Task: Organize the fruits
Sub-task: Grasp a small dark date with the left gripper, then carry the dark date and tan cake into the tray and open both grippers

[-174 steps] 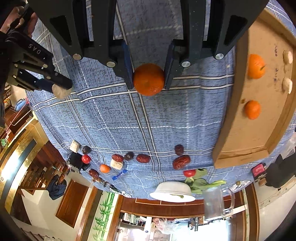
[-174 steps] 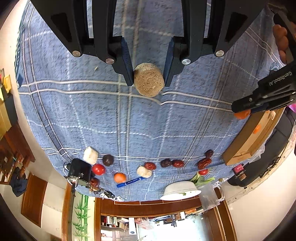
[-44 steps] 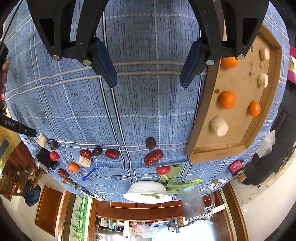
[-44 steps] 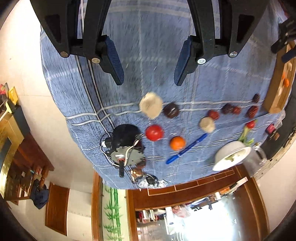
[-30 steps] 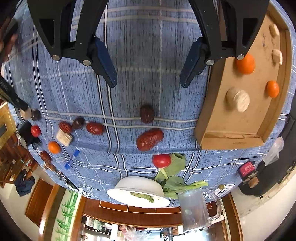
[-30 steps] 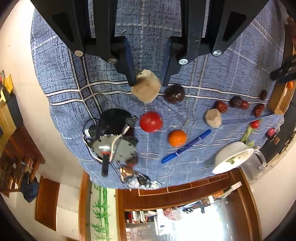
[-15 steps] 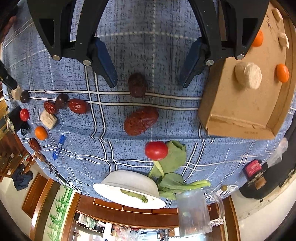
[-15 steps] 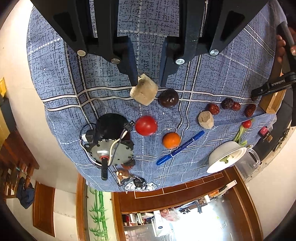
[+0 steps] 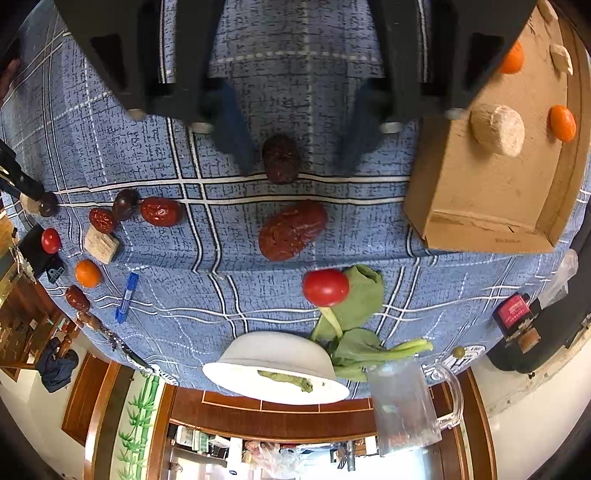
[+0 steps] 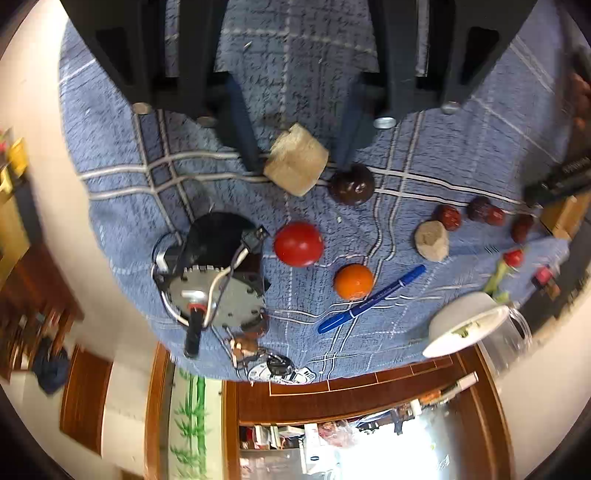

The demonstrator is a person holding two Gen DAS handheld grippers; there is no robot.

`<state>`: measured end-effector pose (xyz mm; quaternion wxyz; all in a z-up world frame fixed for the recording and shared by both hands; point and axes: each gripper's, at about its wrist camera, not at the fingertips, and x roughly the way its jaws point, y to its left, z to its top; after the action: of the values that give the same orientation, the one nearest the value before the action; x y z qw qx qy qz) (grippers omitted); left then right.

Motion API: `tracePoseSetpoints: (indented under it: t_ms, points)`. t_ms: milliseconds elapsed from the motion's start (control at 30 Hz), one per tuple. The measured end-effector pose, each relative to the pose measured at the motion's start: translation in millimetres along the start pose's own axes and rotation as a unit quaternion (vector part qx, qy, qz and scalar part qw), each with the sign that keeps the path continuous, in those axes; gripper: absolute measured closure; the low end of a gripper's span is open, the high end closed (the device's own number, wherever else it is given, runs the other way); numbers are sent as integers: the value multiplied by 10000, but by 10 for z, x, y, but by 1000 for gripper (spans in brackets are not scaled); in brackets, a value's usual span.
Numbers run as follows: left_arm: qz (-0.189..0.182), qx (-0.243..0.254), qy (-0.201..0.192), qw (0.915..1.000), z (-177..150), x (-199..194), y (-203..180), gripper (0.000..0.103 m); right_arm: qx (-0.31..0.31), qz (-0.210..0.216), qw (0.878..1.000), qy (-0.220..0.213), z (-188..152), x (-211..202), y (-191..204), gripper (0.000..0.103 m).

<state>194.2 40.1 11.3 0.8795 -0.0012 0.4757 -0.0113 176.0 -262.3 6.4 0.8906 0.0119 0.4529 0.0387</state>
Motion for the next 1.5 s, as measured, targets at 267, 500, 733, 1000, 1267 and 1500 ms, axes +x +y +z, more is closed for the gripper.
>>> tracePoseSetpoints:
  t_ms: [267, 500, 733, 1000, 1267, 1500]
  points:
    - [-408, -2, 49, 9992, -118, -138, -10, 85, 247, 152, 9996, -74, -59, -140, -41, 68]
    - [-834, 386, 67, 9957, -412, -423, -272, 85, 446, 456, 9975, -291, -243, -576, -3, 68]
    - [-1297, 547, 176, 9899, -786, -688, -421, 85, 359, 490, 9979, -231, -606, -891, 218, 68]
    - [-1309, 635, 279, 9890, -1152, -885, -333, 85, 366, 616, 9974, 35, -1101, -1025, 611, 68]
    - [-1415, 683, 182, 9874, -1323, -1098, -188, 85, 273, 652, 9975, 92, -1225, -1123, 966, 68]
    - [-1391, 583, 74, 9885, -1343, -1211, 11, 85, 91, 729, 9972, 123, -1235, -1152, 1272, 68]
